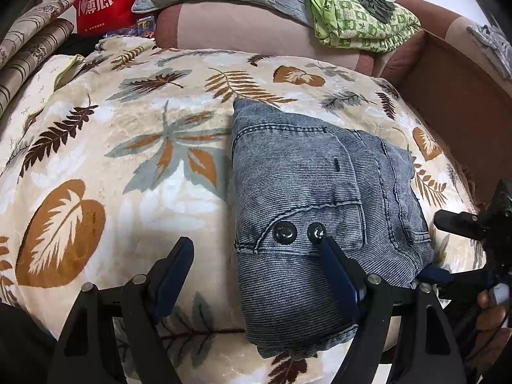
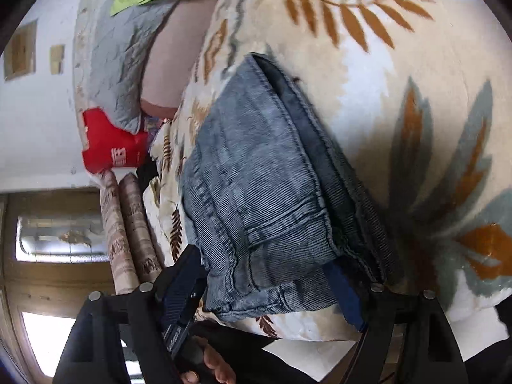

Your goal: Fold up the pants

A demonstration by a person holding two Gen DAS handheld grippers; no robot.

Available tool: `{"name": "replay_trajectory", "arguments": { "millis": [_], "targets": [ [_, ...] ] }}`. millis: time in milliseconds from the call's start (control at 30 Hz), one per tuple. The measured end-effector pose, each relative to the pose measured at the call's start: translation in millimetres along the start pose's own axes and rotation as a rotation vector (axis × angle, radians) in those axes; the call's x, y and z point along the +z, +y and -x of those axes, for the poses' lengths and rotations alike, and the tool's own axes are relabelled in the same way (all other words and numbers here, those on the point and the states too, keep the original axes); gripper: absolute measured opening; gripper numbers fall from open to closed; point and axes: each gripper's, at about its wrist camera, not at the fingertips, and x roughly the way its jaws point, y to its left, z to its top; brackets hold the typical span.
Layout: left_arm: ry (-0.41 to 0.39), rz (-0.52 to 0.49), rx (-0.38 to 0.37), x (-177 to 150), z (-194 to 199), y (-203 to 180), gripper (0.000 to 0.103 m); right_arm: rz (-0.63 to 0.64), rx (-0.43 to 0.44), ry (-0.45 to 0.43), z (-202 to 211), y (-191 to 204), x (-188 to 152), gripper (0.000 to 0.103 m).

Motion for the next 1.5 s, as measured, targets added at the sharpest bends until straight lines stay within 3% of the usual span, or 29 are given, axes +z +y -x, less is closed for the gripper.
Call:
{"name": "replay_trajectory", "arguments": {
  "millis": [67,133,200,267,400,533,633,800,867,933,967,1000,1033,1100,1233,1333,1433,1467,1500],
  "targets": [
    [-0.002,0.000,-0.001,-0.3,-0.4,0.5,0.081,-0.014,0.005,-0.006,-1.4,-2.3,0.2,0.081],
    [-0.003,0.004,-0.001,-0.3,-0.7,0.6,0.081,0.003,-0.016,-0.009,-2.0,1.8,0.6,0.072],
    [-0.003,0.008,-0.003,-0.6,-0.8,1.4,0.082,0.044,-0.093,-0.010,-3.1,4.9,1.6,0.035],
    [-0.003,0.009,-0.008,-1.1,-1.2,1.9,0.082,0.047,-0.124,-0.014,-6.2,4.7,2.3,0.019],
    [0.000,0.021,-0.013,-1.0,-2.0,5.5,0.085,0.150,-0.179,-0.048,-0.2,25.6,-4.4,0.010],
    [0.005,0.033,-0.023,0.1,-0.3,8.7,0.086,0.318,-0.193,-0.135,22.2,78.9,-23.7,0.010],
    [-0.025,0.042,0.008,4.3,10.6,11.8,0.086,0.374,-0.203,-0.172,33.9,91.7,-37.4,0.009],
    [-0.119,0.098,-0.008,17.6,38.7,17.5,0.086,0.285,-0.267,-0.143,30.3,32.7,-34.6,0.008],
    [-0.125,0.074,0.003,21.6,37.7,11.3,0.086,0.227,-0.214,-0.084,17.6,9.7,-32.4,0.012],
    [-0.078,0.016,0.056,20.8,18.4,1.1,0.086,0.180,-0.136,-0.074,19.9,3.5,-31.2,0.018],
    [-0.043,-0.004,0.073,18.6,8.1,-2.5,0.086,0.175,-0.098,-0.075,22.9,4.5,-29.9,0.044],
    [0.013,-0.032,0.086,13.6,-7.0,-6.1,0.086,0.153,-0.049,-0.075,26.9,5.0,-27.8,0.080],
    [0.028,-0.040,0.085,8.5,-14.3,-6.5,0.087,0.134,-0.027,-0.082,29.5,4.8,-26.8,0.088],
    [-0.007,-0.017,0.075,2.5,-14.3,-4.4,0.092,0.094,0.027,-0.105,35.9,4.1,-24.4,0.089],
    [0.007,-0.015,0.052,3.6,-16.1,-1.3,0.092,0.030,0.025,-0.076,29.9,-3.4,-17.4,0.088],
    [0.008,0.006,0.021,1.3,-17.8,3.5,0.092,0.044,0.033,-0.078,26.7,5.5,-17.4,0.082],
    [0.013,0.024,-0.010,-0.1,-19.1,7.0,0.093,0.042,-0.055,-0.083,15.7,11.6,-13.1,0.081],
    [0.014,0.026,-0.017,-0.8,-19.5,7.4,0.093,0.018,-0.066,-0.070,9.3,5.9,-10.2,0.077],
    [0.015,0.029,-0.023,-1.0,-19.7,8.3,0.093,-0.004,-0.072,-0.061,3.5,1.3,-7.4,0.066]
  ]
}}
